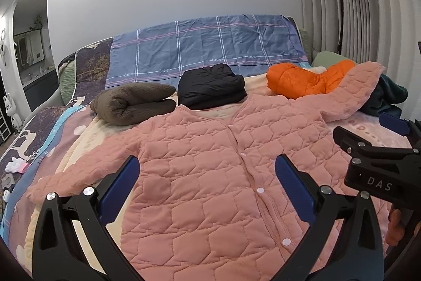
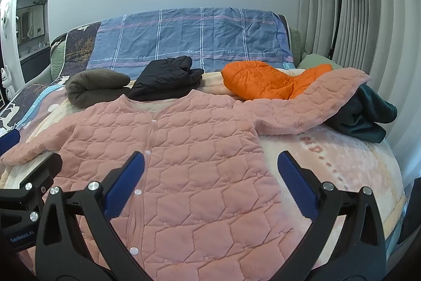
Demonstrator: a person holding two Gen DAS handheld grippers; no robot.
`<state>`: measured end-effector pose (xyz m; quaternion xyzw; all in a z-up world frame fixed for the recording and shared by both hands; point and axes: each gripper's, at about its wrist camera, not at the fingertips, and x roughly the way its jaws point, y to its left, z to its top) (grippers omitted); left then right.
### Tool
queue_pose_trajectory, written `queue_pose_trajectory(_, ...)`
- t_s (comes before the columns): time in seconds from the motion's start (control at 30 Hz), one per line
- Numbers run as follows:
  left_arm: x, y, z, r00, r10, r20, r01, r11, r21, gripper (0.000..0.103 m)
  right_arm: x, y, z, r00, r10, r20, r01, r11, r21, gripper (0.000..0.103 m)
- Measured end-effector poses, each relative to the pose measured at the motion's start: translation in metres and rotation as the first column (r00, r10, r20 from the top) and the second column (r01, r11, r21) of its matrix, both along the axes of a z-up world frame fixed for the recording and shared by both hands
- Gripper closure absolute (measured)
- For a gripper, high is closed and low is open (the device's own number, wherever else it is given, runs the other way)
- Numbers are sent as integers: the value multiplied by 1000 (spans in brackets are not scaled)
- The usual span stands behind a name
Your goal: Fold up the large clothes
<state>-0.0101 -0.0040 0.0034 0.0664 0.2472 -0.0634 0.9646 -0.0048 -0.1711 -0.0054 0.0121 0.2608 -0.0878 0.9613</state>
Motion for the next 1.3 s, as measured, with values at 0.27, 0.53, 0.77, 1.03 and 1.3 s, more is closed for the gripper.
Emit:
queue_pose_trajectory(0.27, 2, -2, -4, 1000, 11, 5, -11, 1000, 25, 1, 1, -1, -2, 1000, -1, -9, 1, 1000, 9, 2)
queue_pose_trajectory(0.53, 7, 5, -8, 999, 39, -15, -39, 999, 3, 1, 5, 0, -5, 1000, 5, -19, -5, 1000, 9, 2)
queue_pose_trajectory(0.77, 10, 7, -10, 998, 48, -47, -48, 999, -7, 1, 8, 2, -7, 1000, 6, -27, -6, 1000, 10, 2)
queue_pose_trajectory(1.03, 9, 7, -12, 997, 42, -62, -42, 999, -3, 1, 8, 4, -7, 1000, 9, -29, -9, 1000, 9, 2)
queue_pose_trajectory(1.3, 8, 8, -13, 997, 50, -63, -50, 999, -3, 1, 7, 5, -7, 1000, 12, -28, -12, 1000, 7, 2)
